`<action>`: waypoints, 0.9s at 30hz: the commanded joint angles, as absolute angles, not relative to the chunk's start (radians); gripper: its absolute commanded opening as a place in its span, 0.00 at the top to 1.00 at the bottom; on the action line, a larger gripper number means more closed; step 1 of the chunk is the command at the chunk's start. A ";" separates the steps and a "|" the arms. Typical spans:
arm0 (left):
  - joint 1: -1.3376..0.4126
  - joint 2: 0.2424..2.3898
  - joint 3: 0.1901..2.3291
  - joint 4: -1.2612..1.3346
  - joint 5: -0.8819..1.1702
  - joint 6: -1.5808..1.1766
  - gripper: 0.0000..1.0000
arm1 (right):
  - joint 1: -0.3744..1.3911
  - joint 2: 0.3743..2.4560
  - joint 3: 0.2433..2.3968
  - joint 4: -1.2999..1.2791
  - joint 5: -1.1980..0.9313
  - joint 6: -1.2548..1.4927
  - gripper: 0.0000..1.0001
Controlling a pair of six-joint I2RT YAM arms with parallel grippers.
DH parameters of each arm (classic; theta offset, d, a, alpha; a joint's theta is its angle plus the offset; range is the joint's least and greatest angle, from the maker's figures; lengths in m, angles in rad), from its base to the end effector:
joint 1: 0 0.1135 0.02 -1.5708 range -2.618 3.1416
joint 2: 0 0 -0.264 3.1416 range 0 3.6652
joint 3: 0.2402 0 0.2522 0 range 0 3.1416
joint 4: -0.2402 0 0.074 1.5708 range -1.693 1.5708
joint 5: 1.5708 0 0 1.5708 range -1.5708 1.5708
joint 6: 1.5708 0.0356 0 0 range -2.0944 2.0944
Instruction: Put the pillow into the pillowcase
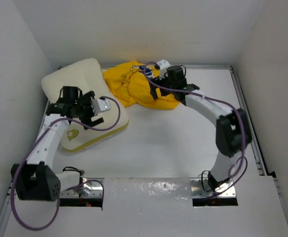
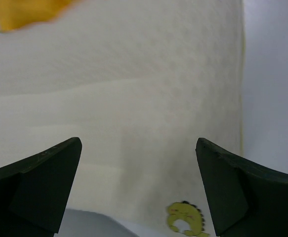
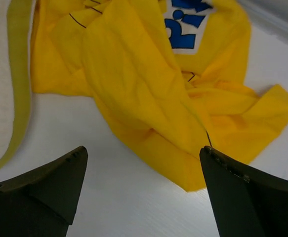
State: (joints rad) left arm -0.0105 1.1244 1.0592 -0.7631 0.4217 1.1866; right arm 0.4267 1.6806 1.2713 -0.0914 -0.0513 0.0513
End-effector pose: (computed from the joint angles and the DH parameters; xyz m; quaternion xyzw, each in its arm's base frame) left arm 0.2262 -0.0169 0.3171 0.5762 0.7100 0.0345 0.4034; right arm 0.3576 0.1646 0.2809 -0.1733 0.8424 0.1421 0.4900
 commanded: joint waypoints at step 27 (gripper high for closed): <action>-0.014 1.212 1.123 -0.342 0.607 0.600 0.07 | 0.483 1.269 1.620 0.017 -0.099 0.250 1.00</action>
State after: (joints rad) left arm -0.0139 1.1854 1.0771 -0.4568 0.5186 0.7464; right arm 0.4751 1.3346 1.6264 -0.0708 -0.1062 0.2344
